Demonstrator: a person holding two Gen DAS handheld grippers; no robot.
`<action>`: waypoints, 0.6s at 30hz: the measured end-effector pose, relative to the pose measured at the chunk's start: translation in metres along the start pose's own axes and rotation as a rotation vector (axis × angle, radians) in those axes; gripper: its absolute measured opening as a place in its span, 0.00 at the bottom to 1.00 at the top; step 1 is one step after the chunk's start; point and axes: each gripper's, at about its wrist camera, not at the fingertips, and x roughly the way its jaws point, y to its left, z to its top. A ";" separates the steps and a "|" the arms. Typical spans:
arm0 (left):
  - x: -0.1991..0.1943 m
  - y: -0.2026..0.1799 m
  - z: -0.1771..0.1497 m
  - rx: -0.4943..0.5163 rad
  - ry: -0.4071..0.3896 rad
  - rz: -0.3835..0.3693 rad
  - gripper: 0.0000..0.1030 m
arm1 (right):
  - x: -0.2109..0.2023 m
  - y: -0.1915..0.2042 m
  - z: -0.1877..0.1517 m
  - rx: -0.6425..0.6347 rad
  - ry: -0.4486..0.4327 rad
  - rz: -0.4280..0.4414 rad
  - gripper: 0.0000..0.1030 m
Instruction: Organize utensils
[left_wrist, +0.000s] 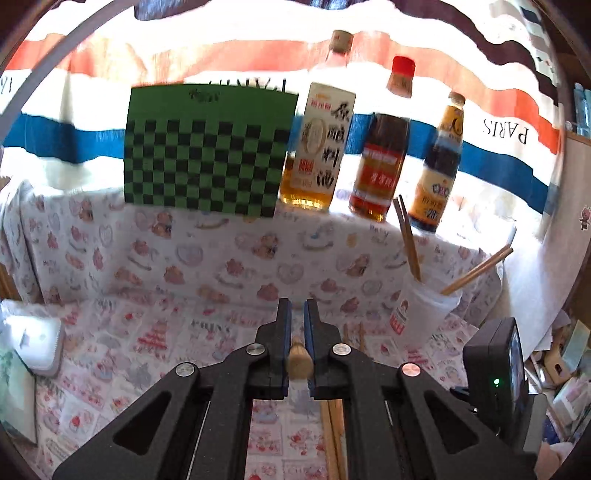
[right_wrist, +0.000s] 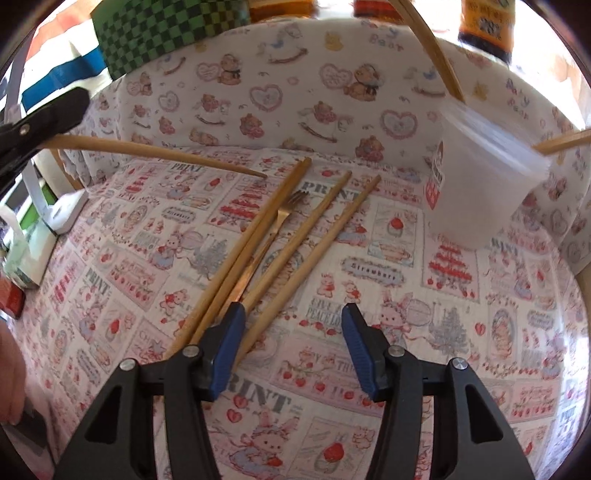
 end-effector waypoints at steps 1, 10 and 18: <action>-0.002 -0.001 -0.001 0.014 -0.015 0.034 0.05 | 0.000 0.000 0.000 -0.009 -0.002 0.004 0.50; -0.007 0.001 -0.001 -0.003 -0.064 0.082 0.05 | -0.002 -0.005 -0.001 -0.003 0.006 -0.094 0.49; -0.004 0.013 0.001 -0.064 -0.042 0.065 0.05 | -0.003 0.007 -0.002 -0.085 -0.005 -0.084 0.12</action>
